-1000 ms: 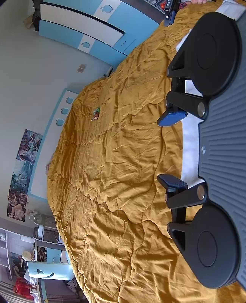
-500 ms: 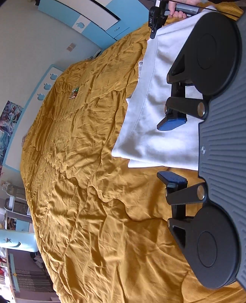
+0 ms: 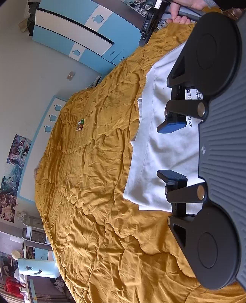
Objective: Fold small clothes
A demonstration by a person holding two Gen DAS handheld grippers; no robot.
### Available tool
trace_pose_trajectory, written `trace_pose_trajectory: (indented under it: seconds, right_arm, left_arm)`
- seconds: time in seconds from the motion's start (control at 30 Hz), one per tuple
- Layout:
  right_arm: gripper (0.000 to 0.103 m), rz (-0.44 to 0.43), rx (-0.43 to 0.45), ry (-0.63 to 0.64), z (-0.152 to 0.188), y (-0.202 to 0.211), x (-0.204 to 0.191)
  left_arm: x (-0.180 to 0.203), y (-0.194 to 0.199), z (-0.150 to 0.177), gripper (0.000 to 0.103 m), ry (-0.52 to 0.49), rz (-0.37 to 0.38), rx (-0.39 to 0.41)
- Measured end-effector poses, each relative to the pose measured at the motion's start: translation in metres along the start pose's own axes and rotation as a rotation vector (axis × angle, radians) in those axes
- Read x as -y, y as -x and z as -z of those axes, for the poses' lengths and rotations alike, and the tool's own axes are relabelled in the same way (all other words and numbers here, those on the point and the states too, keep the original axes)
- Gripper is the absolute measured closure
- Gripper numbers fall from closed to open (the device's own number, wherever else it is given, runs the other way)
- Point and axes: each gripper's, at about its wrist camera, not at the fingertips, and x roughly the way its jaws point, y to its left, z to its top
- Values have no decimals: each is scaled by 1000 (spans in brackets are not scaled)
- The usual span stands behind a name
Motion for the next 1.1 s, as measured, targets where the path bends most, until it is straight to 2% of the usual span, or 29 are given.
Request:
trace_pose_trajectory:
  seconds: [0.03,0.1,0.17,0.2,0.37,0.47,0.53,0.63,0.67,0.73,0.83,0.9,0.93,1.0,1.03,1.1]
  right_arm:
    - [88,-30,21,18,5,19,-12]
    - [97,-77,26,45,20,44,-30]
    - [98,-117,14,88,43,60,-54]
    - [99,-132,13,117,54,63,-64]
    - [101,-88,-5,270,115,57,-95]
    - [103,-33,-25,365,142,51,-88]
    - [103,18,-22,337,147,49,-74]
    - [103,135,6,320,145,48,-53]
    - [103,196,15,336,144,47,-45]
    - [103,261,7,313,143,45,-27]
    - [103,310,1,205,138,46,8]
    - [103,337,4,178,136,46,19]
    - [103,379,5,175,135,46,23]
    - [103,433,5,146,132,49,30]
    - [103,443,8,110,130,52,35]
    - [103,442,32,55,121,60,40]
  left_arm:
    - [7,-2,2,66,-9,-7,8]
    - [20,-11,11,87,-48,-7,8]
    - [31,-27,22,99,-59,-28,-26]
    - [35,-35,29,102,-64,-49,-35]
    - [34,-56,61,103,-75,-152,4]
    - [16,-59,75,103,-84,-229,47]
    - [2,-59,78,102,-75,-287,53]
    - [-18,-53,72,101,-2,-292,48]
    - [-22,-51,71,101,2,-300,52]
    - [-27,-48,72,99,-6,-312,63]
    - [-35,-44,74,98,8,-319,72]
    - [-40,-43,72,98,37,-310,71]
    - [-42,-41,71,98,48,-314,73]
    - [-45,-38,69,98,66,-413,86]
    - [-52,-36,68,98,79,-423,84]
    - [-68,-28,61,98,120,-386,60]
